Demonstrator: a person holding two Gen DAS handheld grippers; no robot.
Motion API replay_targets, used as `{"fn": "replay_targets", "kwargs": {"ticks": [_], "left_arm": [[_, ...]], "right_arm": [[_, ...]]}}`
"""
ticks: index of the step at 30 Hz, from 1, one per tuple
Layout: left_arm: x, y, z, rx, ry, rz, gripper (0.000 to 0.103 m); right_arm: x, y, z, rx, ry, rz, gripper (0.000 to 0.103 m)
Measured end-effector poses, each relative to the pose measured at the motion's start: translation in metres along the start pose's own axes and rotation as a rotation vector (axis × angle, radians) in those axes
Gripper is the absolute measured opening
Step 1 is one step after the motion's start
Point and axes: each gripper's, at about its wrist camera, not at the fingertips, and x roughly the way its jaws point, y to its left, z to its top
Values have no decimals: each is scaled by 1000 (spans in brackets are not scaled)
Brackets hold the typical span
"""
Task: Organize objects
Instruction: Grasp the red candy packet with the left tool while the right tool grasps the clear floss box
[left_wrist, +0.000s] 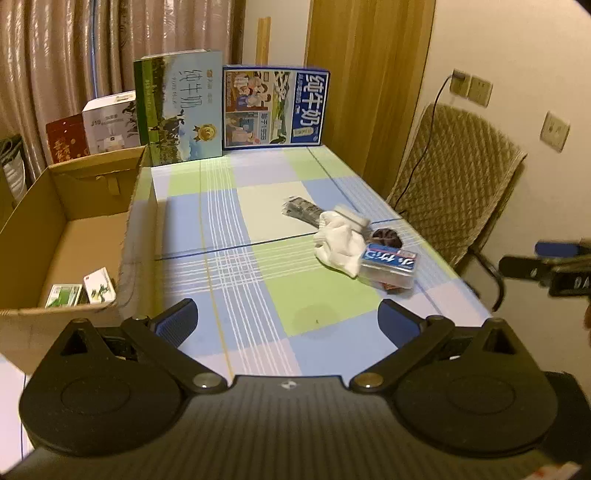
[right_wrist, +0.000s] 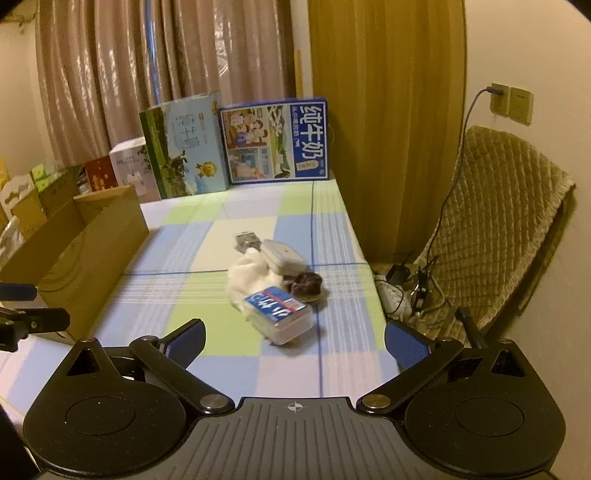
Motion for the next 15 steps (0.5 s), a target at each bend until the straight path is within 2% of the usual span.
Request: {"fn": "replay_targets", "kwargs": {"ticks": [8, 10, 15], "left_arm": [[57, -6, 4, -14, 32, -2, 102], [71, -7, 4, -15, 44, -5, 102], [99, -10, 1, 5, 60, -17, 102]], "right_arm": [[61, -21, 2, -93, 50, 32, 100], [79, -21, 1, -119, 71, 52, 92], [120, -15, 0, -180, 104, 106, 89]]}}
